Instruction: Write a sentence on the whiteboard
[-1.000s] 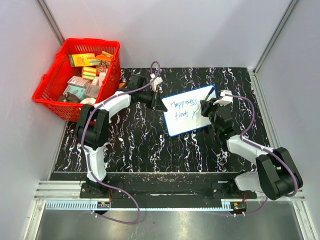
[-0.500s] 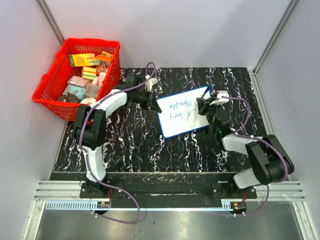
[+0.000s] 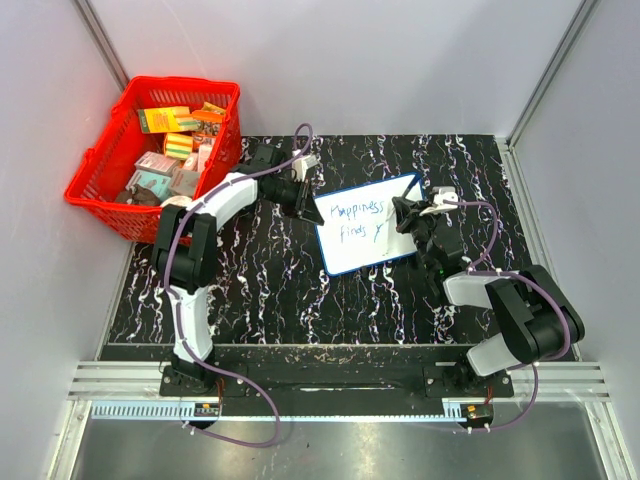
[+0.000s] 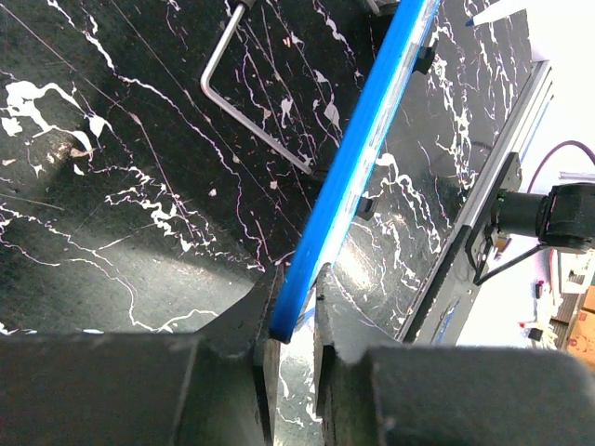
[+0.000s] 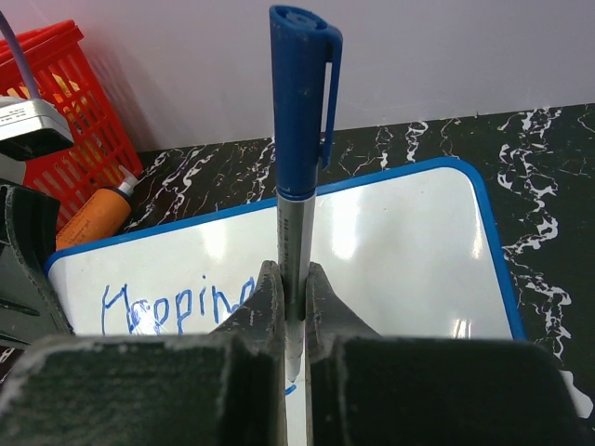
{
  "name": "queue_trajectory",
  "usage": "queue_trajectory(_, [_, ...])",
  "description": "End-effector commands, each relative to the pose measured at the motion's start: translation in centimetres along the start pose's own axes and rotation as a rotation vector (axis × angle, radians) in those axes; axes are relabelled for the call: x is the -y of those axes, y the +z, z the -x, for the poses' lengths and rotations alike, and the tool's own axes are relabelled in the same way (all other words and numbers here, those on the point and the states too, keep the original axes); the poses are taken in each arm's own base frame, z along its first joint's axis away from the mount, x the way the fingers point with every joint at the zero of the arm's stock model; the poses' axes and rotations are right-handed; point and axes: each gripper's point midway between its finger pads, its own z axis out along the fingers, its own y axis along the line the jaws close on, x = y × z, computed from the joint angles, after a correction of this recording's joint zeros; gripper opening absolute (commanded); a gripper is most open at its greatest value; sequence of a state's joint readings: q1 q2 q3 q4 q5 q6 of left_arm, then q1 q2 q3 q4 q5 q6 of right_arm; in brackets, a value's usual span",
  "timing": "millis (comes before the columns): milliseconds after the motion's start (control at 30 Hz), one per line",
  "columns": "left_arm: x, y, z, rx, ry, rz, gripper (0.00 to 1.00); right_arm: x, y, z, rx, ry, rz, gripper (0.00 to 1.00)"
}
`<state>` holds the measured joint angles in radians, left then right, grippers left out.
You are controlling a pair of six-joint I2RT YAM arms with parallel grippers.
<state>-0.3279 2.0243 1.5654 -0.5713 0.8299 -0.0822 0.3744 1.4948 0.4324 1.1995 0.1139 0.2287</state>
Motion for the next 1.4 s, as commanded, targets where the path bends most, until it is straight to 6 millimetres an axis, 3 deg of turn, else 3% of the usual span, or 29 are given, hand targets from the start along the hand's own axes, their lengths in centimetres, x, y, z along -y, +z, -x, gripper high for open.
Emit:
queue_trajectory(0, [-9.9, -0.1, -1.8, -0.079, 0.108, 0.405, 0.0, -0.2, 0.1, 2.4, 0.09, -0.038, 0.01, 0.0])
queue_trajectory(467, [-10.9, 0.2, -1.8, -0.095, 0.05, 0.424, 0.0, 0.1, 0.7, 0.8, 0.053, -0.042, -0.001, 0.0])
queue_trajectory(1367, [-8.8, 0.1, -0.8, -0.054, 0.106, 0.371, 0.0, -0.5, 1.5, -1.4, 0.013, -0.032, -0.005, 0.0])
